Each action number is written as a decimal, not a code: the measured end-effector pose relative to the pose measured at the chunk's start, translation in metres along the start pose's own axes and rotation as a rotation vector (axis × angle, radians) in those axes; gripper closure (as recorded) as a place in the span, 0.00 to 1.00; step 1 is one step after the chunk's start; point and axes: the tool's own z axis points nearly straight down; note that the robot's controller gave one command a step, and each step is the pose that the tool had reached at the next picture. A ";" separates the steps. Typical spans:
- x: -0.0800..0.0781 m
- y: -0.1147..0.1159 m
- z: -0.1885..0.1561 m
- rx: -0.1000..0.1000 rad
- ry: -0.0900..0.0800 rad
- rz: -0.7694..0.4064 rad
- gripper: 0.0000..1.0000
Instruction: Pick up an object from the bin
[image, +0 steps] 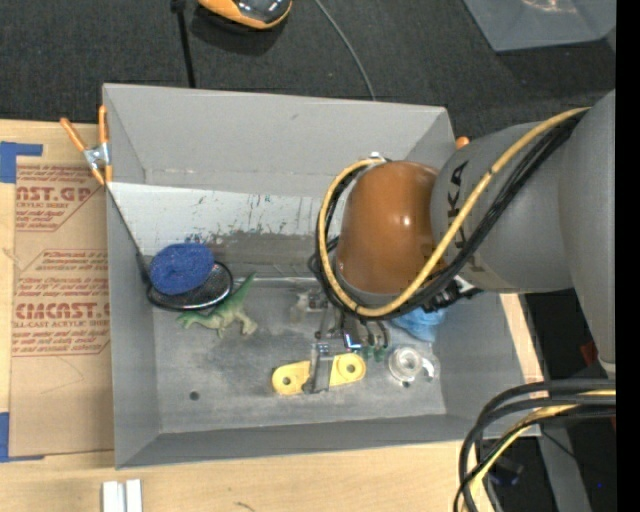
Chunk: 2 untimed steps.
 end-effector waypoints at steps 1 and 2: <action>-0.002 0.000 -0.004 -0.001 -0.007 0.001 0.00; -0.001 -0.001 -0.002 -0.001 -0.011 -0.008 0.00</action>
Offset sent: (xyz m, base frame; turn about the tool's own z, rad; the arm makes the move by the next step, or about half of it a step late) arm -0.0262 -0.0379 -0.0695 -0.1192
